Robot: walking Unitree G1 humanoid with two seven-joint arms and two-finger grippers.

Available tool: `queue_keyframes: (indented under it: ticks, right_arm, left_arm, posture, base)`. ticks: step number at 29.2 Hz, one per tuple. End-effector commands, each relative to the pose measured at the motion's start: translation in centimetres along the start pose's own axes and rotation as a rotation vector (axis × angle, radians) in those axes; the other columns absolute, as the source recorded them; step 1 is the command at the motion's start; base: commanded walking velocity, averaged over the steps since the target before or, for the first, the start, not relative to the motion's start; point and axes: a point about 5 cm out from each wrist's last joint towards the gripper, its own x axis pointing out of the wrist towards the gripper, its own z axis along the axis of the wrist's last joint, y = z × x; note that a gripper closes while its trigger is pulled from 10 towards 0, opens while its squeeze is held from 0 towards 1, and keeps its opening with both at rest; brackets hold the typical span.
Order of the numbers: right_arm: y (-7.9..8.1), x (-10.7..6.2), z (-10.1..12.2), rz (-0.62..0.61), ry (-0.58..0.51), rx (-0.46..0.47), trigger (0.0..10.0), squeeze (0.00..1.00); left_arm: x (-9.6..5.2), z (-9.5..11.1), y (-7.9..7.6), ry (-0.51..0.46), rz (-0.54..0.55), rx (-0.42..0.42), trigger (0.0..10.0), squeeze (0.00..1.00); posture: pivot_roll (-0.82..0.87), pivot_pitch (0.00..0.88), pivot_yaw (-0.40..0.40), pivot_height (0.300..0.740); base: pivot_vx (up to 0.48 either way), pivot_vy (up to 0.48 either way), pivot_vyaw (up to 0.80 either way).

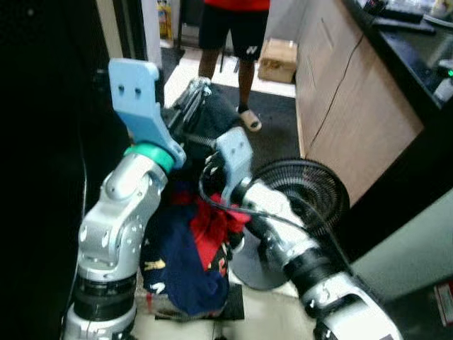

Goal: Clothes washing

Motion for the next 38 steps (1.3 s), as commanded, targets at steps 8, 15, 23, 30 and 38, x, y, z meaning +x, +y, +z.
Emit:
queue_keyframes:
  ticks: [8, 15, 23, 30, 38]
  right_arm:
    - [-3.2, -0.4, 1.3, -0.06, 0.011, -0.212, 10.0, 0.0]
    - [-4.5, -1.5, 1.7, -0.078, -0.053, -0.171, 10.0, 0.0]
    - [-5.0, -3.5, 0.7, -0.05, -0.027, -0.259, 10.0, 0.0]
    - [-6.3, -3.1, 1.9, -0.096, -0.061, -0.187, 10.0, 0.0]
    - [-1.8, -0.2, 2.4, 0.12, -0.09, -0.062, 10.0, 0.0]
  left_arm:
    - [0.2, 0.7, -1.0, -0.034, -0.036, -0.008, 10.0, 0.0]
    - [0.2, 0.7, -0.9, -0.032, -0.034, -0.009, 10.0, 0.0]
    - [0.0, 0.6, -1.0, -0.024, -0.035, -0.011, 10.0, 0.0]
    - [0.1, 0.7, -1.0, -0.026, -0.039, -0.013, 10.0, 0.0]
    - [0.1, 0.8, -1.0, -0.027, -0.025, -0.009, 10.0, 0.0]
  posture:
    - [0.05, 0.083, -0.066, 0.74]
    - [0.06, 0.077, -0.06, 0.74]
    - [0.06, 0.073, -0.053, 0.74]
    - [0.06, 0.071, -0.052, 0.74]
    - [0.07, 0.089, -0.069, 0.74]
  base:
    - [0.0, 0.0, 0.0]
    - [0.0, 0.0, 0.0]
    - [0.0, 0.0, 0.0]
    - [0.0, 0.0, 0.0]
    - [0.0, 0.0, 0.0]
